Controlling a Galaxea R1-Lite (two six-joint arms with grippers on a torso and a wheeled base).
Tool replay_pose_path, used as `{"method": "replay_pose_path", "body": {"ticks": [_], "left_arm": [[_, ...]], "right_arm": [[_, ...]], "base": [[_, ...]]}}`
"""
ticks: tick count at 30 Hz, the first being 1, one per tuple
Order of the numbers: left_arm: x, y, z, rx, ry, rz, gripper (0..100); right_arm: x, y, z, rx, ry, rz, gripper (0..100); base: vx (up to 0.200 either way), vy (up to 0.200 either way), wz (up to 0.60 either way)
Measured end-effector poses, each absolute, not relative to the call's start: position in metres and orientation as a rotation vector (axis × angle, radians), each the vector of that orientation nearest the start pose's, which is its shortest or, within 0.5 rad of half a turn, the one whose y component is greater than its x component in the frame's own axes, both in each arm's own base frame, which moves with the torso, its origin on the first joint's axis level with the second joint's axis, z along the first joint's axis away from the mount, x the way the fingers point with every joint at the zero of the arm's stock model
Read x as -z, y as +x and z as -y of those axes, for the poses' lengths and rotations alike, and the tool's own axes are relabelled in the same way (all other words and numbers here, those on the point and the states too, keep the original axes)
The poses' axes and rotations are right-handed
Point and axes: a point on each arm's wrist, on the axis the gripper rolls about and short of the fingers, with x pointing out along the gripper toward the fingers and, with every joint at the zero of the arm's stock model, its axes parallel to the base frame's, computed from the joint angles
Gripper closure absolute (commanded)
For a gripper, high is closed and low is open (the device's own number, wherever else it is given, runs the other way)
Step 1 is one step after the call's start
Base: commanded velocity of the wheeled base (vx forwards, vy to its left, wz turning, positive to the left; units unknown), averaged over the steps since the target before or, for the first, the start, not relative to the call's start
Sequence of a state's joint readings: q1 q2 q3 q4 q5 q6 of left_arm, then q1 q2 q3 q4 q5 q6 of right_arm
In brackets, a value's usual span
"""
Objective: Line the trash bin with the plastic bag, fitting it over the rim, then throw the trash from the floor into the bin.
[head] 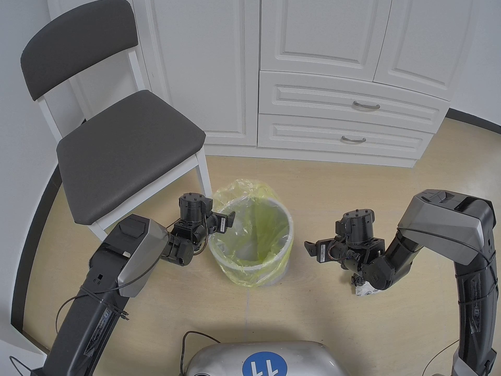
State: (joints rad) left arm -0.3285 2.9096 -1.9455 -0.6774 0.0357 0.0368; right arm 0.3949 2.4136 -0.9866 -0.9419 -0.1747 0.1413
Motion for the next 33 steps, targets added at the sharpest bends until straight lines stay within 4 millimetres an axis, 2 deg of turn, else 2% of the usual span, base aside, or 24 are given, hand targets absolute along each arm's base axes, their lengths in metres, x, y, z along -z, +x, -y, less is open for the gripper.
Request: {"method": "replay_pose_path", "body": {"ticks": [5,12,17,23,29,33], "left_arm": [[0.072,0.515,0.180,0.305,0.096,-0.312,0],[0.080,0.488,0.183,0.338,0.115,-0.396,0],[0.068,0.466,0.194,0.379,0.117,-0.397,0],[0.049,0.442,0.217,0.443,0.121,-0.378,0],[0.038,0.429,0.232,0.482,0.124,-0.372,0],[0.035,0.425,0.233,0.485,0.113,-0.382,0]], "right_arm": [[0.011,0.384,-0.155,-0.181,0.001,-0.481,0],[0.011,0.384,-0.155,-0.181,0.000,-0.482,0],[0.011,0.384,-0.155,-0.181,0.000,-0.483,0],[0.010,0.383,-0.155,-0.182,-0.002,-0.482,0],[0.010,0.384,-0.154,-0.180,-0.002,-0.481,0],[0.010,0.384,-0.154,-0.178,-0.001,-0.480,0]], "base": [[0.000,0.000,0.00],[0.000,0.000,0.00],[0.000,0.000,0.00],[0.000,0.000,0.00],[0.000,0.000,0.00],[0.000,0.000,0.00]]}}
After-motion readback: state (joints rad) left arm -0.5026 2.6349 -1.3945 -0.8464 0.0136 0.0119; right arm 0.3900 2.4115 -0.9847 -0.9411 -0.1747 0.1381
